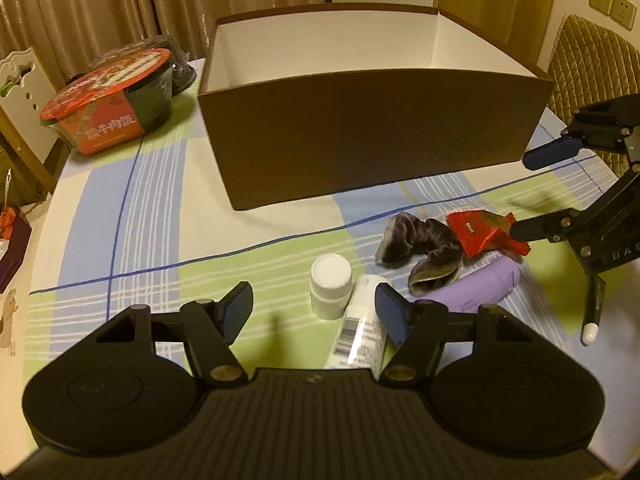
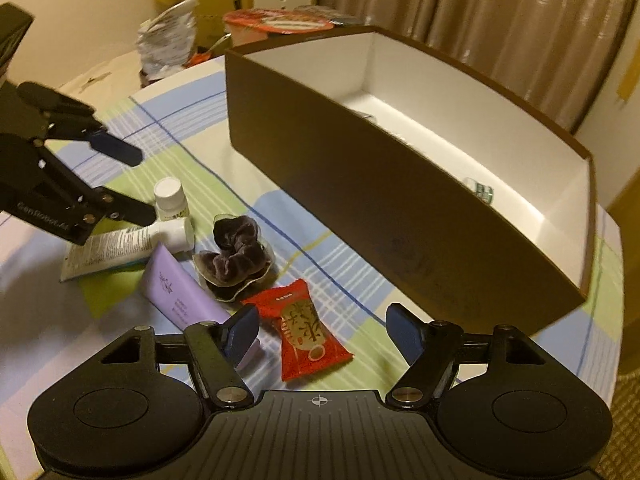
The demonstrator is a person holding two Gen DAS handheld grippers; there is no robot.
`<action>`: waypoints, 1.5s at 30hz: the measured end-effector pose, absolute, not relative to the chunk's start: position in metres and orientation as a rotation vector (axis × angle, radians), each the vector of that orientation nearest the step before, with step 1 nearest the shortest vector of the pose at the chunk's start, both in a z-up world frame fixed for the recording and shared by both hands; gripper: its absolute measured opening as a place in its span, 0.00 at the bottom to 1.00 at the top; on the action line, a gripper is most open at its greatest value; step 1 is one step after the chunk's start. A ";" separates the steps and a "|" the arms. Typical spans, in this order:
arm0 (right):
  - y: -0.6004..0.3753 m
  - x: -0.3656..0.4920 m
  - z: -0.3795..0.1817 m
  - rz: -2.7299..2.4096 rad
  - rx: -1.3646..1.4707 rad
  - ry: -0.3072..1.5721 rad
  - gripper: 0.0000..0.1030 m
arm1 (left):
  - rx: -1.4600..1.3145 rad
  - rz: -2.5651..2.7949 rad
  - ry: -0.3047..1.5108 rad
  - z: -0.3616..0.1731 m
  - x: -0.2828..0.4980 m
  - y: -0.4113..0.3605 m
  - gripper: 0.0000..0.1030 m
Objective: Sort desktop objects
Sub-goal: 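Close the right tool on the red candy packet while the left tool grasps the white bottle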
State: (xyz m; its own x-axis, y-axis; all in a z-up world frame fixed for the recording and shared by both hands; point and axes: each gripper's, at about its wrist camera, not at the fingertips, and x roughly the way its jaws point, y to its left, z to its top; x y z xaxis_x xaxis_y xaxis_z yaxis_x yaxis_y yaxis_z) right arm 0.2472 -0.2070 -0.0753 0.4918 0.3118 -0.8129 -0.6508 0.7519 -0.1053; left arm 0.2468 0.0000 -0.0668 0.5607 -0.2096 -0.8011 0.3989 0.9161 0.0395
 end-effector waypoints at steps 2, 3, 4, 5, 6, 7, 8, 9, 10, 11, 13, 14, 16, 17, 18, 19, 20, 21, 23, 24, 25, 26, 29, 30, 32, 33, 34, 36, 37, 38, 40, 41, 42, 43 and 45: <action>-0.205 0.251 -0.081 0.625 -0.446 0.889 0.60 | 0.226 -0.363 0.918 -0.070 0.251 -0.002 0.54; -0.205 0.252 -0.083 0.634 -0.450 0.899 0.58 | 0.222 -0.364 0.923 -0.072 0.253 -0.002 0.52; -0.204 0.255 -0.086 0.645 -0.454 0.907 0.58 | 0.217 -0.364 0.927 -0.073 0.255 -0.002 0.52; -0.204 0.256 -0.088 0.656 -0.458 0.913 0.58 | 0.214 -0.365 0.929 -0.074 0.256 -0.002 0.51; -0.204 0.256 -0.090 0.669 -0.462 0.919 0.58 | 0.211 -0.367 0.929 -0.075 0.257 -0.002 0.51; -0.203 0.257 -0.092 0.682 -0.470 0.924 0.58 | 0.209 -0.368 0.929 -0.075 0.258 -0.002 0.51; -0.203 0.257 -0.094 0.694 -0.479 0.926 0.58 | 0.206 -0.369 0.930 -0.076 0.260 -0.002 0.51; -0.202 0.257 -0.095 0.703 -0.485 0.928 0.58 | 0.203 -0.372 0.932 -0.076 0.261 -0.001 0.50; -0.202 0.258 -0.097 0.709 -0.489 0.931 0.58 | 0.202 -0.374 0.933 -0.076 0.262 -0.001 0.50; -0.201 0.259 -0.098 0.716 -0.493 0.933 0.58 | 0.202 -0.376 0.934 -0.077 0.263 -0.001 0.49; -0.201 0.261 -0.100 0.726 -0.496 0.937 0.54 | 0.200 -0.379 0.937 -0.077 0.266 0.000 0.48; -0.202 0.262 -0.101 0.730 -0.492 0.942 0.51 | 0.197 -0.379 0.938 -0.077 0.266 0.000 0.48; -0.202 0.263 -0.103 0.739 -0.491 0.950 0.46 | 0.193 -0.376 0.941 -0.078 0.266 0.001 0.46; -0.201 0.263 -0.103 0.740 -0.496 0.951 0.46 | 0.191 -0.375 0.943 -0.079 0.267 0.002 0.45; -0.201 0.263 -0.104 0.741 -0.501 0.952 0.46 | 0.191 -0.374 0.944 -0.079 0.267 0.002 0.45; -0.201 0.263 -0.105 0.742 -0.502 0.953 0.46 | 0.192 -0.373 0.944 -0.079 0.267 0.002 0.44; -0.201 0.263 -0.106 0.743 -0.501 0.956 0.46 | 0.191 -0.373 0.945 -0.080 0.267 0.002 0.42; -0.201 0.263 -0.106 0.744 -0.500 0.958 0.40 | 0.190 -0.375 0.947 -0.080 0.267 0.002 0.40; -0.202 0.263 -0.107 0.737 -0.497 0.964 0.32 | 0.193 -0.379 0.950 -0.080 0.267 0.000 0.35; -0.202 0.263 -0.107 0.731 -0.492 0.964 0.29 | 0.192 -0.381 0.953 -0.080 0.267 0.000 0.33; -0.202 0.262 -0.106 0.723 -0.486 0.963 0.29 | 0.187 -0.383 0.955 -0.080 0.267 0.000 0.27; -0.203 0.262 -0.105 0.712 -0.481 0.961 0.28 | 0.186 -0.384 0.956 -0.080 0.267 0.000 0.22; -0.203 0.259 -0.101 0.680 -0.465 0.956 0.28 | 0.186 -0.383 0.955 -0.077 0.264 0.000 0.21; -0.204 0.258 -0.099 0.672 -0.459 0.953 0.27 | 0.186 -0.381 0.956 -0.076 0.262 0.000 0.21; -0.205 0.255 -0.095 0.655 -0.445 0.948 0.27 | 0.188 -0.376 0.953 -0.073 0.259 0.001 0.21; -0.205 0.253 -0.093 0.648 -0.439 0.945 0.27 | 0.188 -0.374 0.950 -0.071 0.257 0.003 0.21; -0.206 0.250 -0.091 0.642 -0.435 0.942 0.27 | 0.188 -0.370 0.946 -0.069 0.255 0.004 0.21; -0.206 0.245 -0.086 0.629 -0.432 0.935 0.27 | 0.188 -0.362 0.937 -0.064 0.251 0.007 0.21; -0.206 0.243 -0.084 0.622 -0.432 0.932 0.27 | 0.185 -0.358 0.933 -0.062 0.249 0.009 0.21; -0.207 0.240 -0.082 0.614 -0.431 0.929 0.27 | 0.182 -0.353 0.930 -0.060 0.246 0.011 0.21; -0.207 0.234 -0.077 0.599 -0.426 0.922 0.27 | 0.176 -0.342 0.924 -0.056 0.240 0.015 0.21; -0.207 0.231 -0.076 0.592 -0.424 0.918 0.27 | 0.171 -0.338 0.922 -0.055 0.236 0.017 0.21; -0.208 0.227 -0.073 0.585 -0.421 0.913 0.27 | 0.167 -0.335 0.920 -0.053 0.232 0.018 0.21; -0.208 0.223 -0.070 0.577 -0.417 0.908 0.27 | 0.163 -0.333 0.917 -0.051 0.229 0.020 0.21; -0.209 0.214 -0.065 0.563 -0.412 0.898 0.27 | 0.157 -0.329 0.913 -0.047 0.220 0.023 0.21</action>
State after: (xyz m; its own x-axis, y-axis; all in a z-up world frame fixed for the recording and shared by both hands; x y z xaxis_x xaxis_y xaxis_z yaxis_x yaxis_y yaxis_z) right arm 0.2144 -0.2086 -0.0653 0.4962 0.2833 -0.8206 -0.6153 0.7817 -0.1022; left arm 0.2199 0.0231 -0.0471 0.5658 -0.2122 -0.7968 0.3446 0.9387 -0.0053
